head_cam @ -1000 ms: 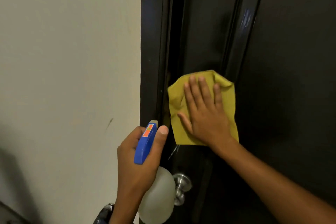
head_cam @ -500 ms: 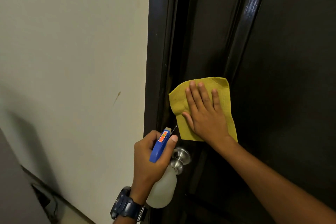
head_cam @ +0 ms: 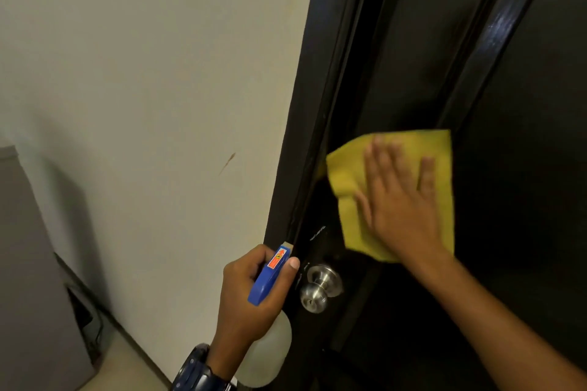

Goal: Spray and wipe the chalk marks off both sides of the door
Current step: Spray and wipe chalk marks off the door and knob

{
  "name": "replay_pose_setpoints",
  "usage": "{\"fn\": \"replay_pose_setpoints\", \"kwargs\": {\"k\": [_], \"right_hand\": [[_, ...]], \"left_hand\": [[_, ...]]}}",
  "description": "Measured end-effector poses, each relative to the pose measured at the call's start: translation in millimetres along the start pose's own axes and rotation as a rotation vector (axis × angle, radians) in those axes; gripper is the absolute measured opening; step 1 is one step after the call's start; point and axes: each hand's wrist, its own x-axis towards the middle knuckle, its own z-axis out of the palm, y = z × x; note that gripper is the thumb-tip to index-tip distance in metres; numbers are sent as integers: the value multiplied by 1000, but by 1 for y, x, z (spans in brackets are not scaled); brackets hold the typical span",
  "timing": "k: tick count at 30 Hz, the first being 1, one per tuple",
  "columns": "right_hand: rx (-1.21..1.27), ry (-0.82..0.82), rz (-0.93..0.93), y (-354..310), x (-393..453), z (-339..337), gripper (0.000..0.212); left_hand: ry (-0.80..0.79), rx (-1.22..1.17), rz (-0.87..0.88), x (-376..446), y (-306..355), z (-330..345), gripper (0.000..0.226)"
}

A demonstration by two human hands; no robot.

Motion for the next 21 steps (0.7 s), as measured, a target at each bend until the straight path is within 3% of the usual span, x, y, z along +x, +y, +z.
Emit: {"fn": "replay_pose_setpoints", "kwargs": {"k": [3, 6, 12, 21], "right_hand": [[39, 36, 160, 32, 60, -31, 76], [68, 32, 211, 16, 70, -30, 79], [-80, -84, -94, -36, -23, 23, 73], [-84, -54, -59, -41, -31, 29, 68]], "left_hand": [[5, 5, -18, -1, -9, 0, 32], [2, 15, -45, -1, -19, 1, 34], [-136, 18, -28, -6, -38, 4, 31], [-129, 67, -41, -16, -51, 5, 34]]}}
